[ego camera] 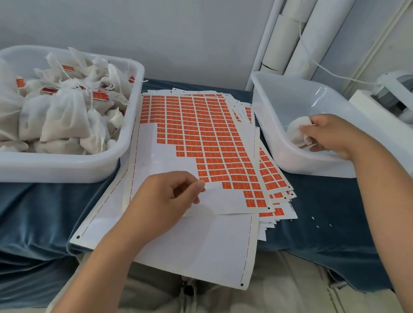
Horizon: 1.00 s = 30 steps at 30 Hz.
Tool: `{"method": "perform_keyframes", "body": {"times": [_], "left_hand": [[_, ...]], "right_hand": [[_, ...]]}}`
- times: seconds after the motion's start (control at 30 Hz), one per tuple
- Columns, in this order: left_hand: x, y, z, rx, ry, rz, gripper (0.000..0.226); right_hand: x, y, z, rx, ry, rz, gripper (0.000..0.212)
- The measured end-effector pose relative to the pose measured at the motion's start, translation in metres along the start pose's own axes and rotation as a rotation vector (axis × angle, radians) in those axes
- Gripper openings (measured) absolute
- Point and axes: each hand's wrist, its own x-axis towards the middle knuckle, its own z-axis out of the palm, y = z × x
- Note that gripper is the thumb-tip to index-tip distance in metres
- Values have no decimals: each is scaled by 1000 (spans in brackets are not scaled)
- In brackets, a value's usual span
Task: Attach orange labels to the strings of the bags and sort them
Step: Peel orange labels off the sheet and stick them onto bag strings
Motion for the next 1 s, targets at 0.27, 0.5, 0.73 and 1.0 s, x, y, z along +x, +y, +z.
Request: {"method": "perform_keyframes", "body": {"times": [0.27,0.5,0.73,1.0], "left_hand": [[-2,-1,1,5,-9,-6,20],[-3,0,2,11,-15,1,21],[-5,3,1,4,-6,19,20],[-10,25,10,-239,34,62,26]], "right_hand": [[0,9,-14,659,-97,130,42],[-2,1,-9,500,118,159,37],[-8,-2,-4,531,381,14,36],[-85,-52,47,1765,-14,-117,18]]}}
